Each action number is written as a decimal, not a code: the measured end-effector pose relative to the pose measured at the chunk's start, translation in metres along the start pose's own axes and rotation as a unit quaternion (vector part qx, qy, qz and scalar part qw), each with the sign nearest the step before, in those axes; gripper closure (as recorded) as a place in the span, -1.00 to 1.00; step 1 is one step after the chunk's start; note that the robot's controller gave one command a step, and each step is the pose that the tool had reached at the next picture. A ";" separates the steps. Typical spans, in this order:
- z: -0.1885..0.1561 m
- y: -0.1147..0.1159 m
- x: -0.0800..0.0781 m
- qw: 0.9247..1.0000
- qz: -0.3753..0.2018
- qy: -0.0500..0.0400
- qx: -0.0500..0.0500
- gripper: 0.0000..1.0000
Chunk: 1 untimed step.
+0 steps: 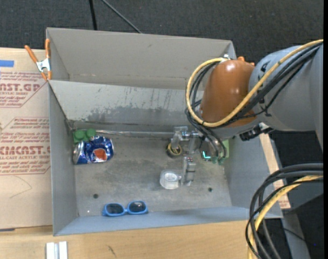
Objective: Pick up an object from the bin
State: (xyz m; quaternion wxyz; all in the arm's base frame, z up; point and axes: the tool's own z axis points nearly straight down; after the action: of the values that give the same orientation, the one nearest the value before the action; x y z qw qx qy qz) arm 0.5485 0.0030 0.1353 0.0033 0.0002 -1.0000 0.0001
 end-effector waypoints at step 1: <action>0.070 -0.007 0.038 1.000 0.026 0.001 -0.001 -1.00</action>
Offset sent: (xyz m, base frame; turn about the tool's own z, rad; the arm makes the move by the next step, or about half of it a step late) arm -0.0350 -0.0080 -0.0653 0.0513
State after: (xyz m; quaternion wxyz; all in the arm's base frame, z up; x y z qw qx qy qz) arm 0.5101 -0.0041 0.0654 0.0044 -0.0253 -0.9997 -0.0005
